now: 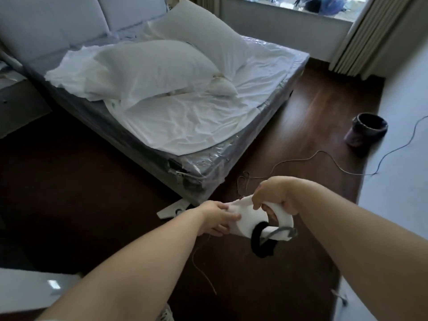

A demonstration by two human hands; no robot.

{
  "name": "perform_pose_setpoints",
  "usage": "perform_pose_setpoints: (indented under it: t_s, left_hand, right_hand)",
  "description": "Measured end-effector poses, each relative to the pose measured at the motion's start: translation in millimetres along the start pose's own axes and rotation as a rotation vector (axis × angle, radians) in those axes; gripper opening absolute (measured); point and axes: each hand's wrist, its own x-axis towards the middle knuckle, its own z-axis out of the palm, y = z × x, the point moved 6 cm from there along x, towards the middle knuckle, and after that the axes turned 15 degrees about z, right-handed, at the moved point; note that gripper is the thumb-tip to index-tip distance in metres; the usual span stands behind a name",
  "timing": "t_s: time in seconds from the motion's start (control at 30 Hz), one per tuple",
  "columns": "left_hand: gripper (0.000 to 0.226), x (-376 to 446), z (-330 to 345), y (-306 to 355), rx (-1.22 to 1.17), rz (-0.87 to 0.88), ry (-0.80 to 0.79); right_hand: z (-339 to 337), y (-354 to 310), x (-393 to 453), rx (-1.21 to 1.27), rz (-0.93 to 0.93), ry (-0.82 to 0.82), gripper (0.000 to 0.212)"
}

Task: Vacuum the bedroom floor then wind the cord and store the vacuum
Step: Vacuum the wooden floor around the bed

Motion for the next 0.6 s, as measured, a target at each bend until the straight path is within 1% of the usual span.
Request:
perform_pose_setpoints:
  t_s: [0.07, 0.13, 0.17, 0.23, 0.33, 0.37, 0.43, 0.5, 0.57, 0.6]
  left_hand:
    - [0.078, 5, 32, 8, 0.019, 0.009, -0.021]
    - [0.077, 11, 68, 16, 0.059, 0.007, -0.041]
    - [0.076, 16, 90, 24, 0.088, 0.008, -0.054]
    - [0.069, 21, 108, 32, 0.127, 0.014, -0.063]
    - [0.06, 24, 139, 47, 0.215, -0.025, -0.139]
    - [0.058, 26, 151, 52, 0.253, -0.046, -0.168]
    - [0.056, 27, 162, 60, 0.295, -0.077, -0.207]
    - [0.061, 31, 177, 73, 0.368, -0.091, -0.274]
    - [0.067, 35, 186, 89, 0.397, -0.097, -0.326]
    - [0.069, 36, 189, 99, 0.403, -0.099, -0.338]
  right_hand:
    - [-13, 31, -1, 0.046, 0.015, -0.013, 0.027]
    - [-27, 67, -4, 0.1, 0.018, -0.006, 0.024]
    - [-36, 92, -8, 0.14, 0.022, 0.015, 0.024]
    - [-43, 120, -10, 0.22, 0.03, 0.022, 0.025]
    - [-50, 168, -16, 0.382, 0.065, 0.024, 0.01]
    - [-53, 183, -19, 0.428, 0.072, 0.036, 0.012]
    - [-57, 198, -23, 0.455, 0.061, 0.066, 0.024]
    - [-68, 212, -32, 0.501, 0.041, 0.101, 0.03]
    - [-82, 219, -42, 0.507, 0.027, 0.133, 0.029]
    - [-92, 220, -50, 0.516, 0.022, 0.152, 0.024]
